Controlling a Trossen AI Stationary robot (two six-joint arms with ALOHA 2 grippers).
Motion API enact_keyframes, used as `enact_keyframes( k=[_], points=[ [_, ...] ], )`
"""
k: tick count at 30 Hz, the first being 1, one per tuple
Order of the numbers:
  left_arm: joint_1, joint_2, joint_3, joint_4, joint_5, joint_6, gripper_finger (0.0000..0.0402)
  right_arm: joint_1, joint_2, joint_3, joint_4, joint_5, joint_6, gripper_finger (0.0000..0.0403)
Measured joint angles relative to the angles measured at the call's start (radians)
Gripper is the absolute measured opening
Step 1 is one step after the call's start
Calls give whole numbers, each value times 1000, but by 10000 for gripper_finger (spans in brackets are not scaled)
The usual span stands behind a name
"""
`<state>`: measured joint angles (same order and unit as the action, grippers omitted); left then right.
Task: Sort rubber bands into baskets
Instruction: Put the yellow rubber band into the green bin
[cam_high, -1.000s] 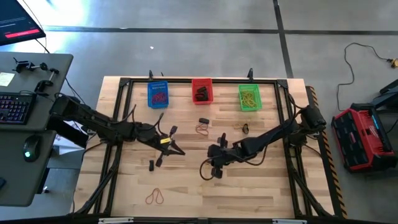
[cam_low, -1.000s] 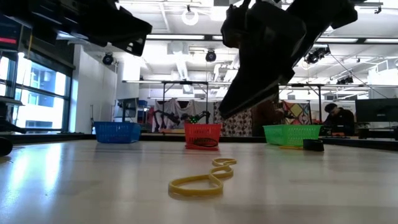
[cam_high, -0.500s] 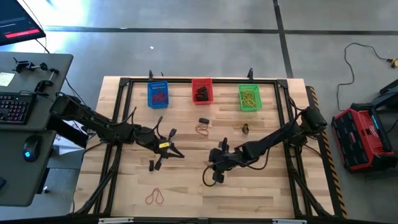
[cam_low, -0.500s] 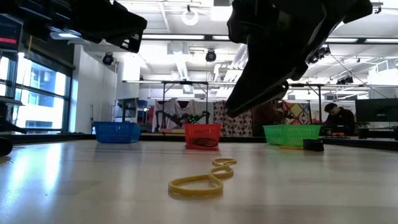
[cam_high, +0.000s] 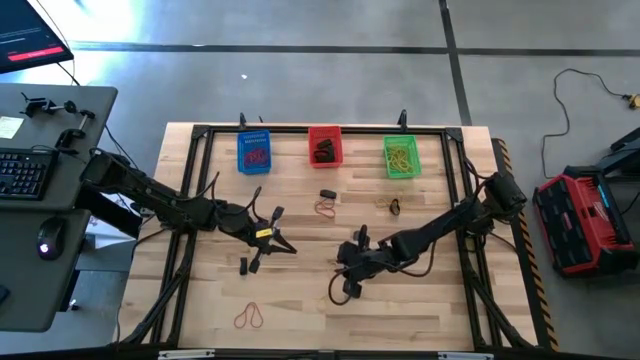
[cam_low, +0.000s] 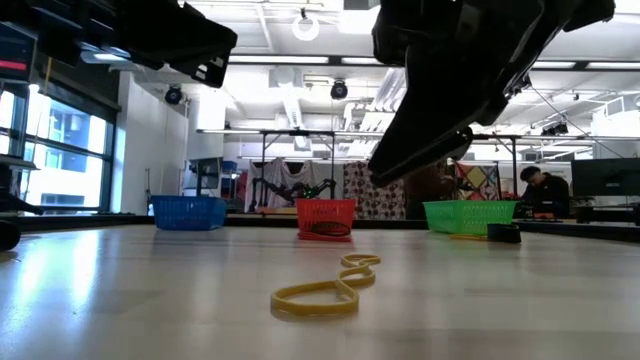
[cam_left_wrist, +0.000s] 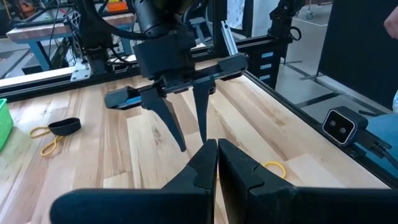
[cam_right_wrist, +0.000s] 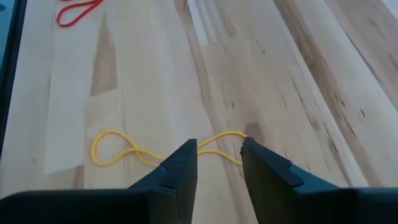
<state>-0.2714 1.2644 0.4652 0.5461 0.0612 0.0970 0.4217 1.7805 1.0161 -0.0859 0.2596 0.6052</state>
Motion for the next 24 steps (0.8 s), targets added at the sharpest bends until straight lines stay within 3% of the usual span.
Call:
enact_keyframes(
  k=[10,24],
  points=[
    [0,0,0,-6,-36,0,5,30,36,67,-30,29,15,169],
    [-12,0,-1,-47,-52,-16,5,68,282,417,-409,74,18,180]
  ],
)
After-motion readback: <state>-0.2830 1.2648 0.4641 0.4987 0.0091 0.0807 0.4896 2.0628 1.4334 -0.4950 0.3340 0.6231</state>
